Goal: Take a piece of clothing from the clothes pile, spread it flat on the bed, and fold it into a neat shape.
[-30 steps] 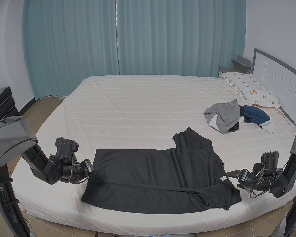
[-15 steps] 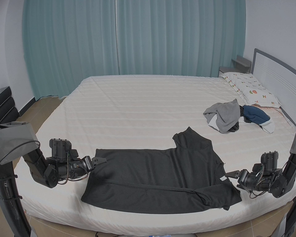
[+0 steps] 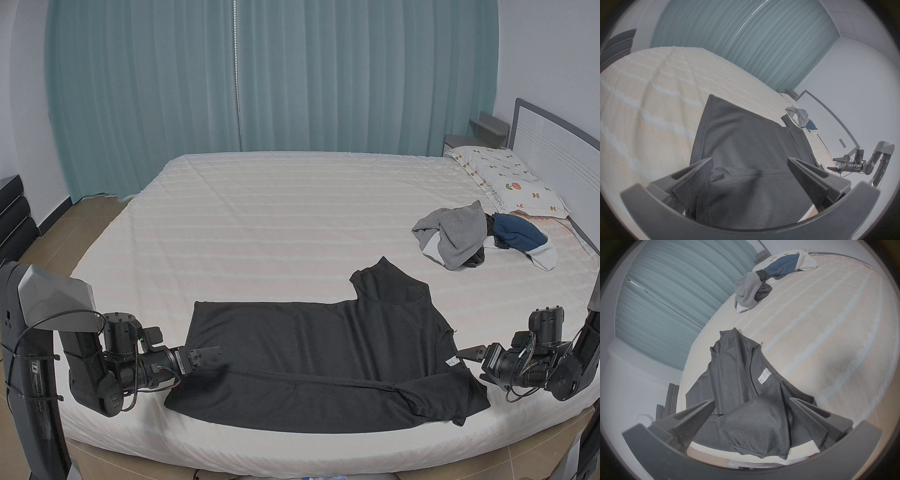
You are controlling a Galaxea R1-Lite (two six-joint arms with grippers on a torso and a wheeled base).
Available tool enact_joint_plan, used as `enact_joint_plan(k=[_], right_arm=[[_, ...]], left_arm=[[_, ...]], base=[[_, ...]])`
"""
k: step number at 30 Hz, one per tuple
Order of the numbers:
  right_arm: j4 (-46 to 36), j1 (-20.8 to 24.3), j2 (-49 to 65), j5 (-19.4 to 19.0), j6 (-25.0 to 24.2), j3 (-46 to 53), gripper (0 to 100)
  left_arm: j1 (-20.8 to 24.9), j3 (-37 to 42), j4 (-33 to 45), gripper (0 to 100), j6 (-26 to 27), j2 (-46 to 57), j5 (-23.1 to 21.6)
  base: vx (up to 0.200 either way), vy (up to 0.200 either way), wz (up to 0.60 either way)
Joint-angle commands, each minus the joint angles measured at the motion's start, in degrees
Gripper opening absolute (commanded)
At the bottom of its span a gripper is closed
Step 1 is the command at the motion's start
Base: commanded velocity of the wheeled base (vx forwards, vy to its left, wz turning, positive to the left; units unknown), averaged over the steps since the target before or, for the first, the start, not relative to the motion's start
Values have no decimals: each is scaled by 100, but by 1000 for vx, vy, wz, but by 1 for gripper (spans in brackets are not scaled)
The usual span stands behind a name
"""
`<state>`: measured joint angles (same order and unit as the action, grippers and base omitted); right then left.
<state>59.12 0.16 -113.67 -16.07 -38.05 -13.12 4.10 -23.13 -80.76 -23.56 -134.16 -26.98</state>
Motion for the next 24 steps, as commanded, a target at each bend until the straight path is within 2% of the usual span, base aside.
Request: enact_joint_plan(k=[1, 10, 17, 24], right_arm=[[3, 19, 11, -2, -1, 11, 100], [3, 28, 29, -2, -1, 20, 100], [3, 37, 29, -2, -1, 20, 100], [3, 37, 29, -2, -1, 20, 100]], left_arm=[[-40, 54, -150, 100, -17, -286, -9], [-67, -25, -440, 100, -122, -348, 43], [-58, -60, -880, 100, -482, -374, 70], [-76, -245, -889, 100, -482, -585, 123]], base=[[0, 0, 0], [0, 0, 0], [0, 0, 0], [0, 0, 0]])
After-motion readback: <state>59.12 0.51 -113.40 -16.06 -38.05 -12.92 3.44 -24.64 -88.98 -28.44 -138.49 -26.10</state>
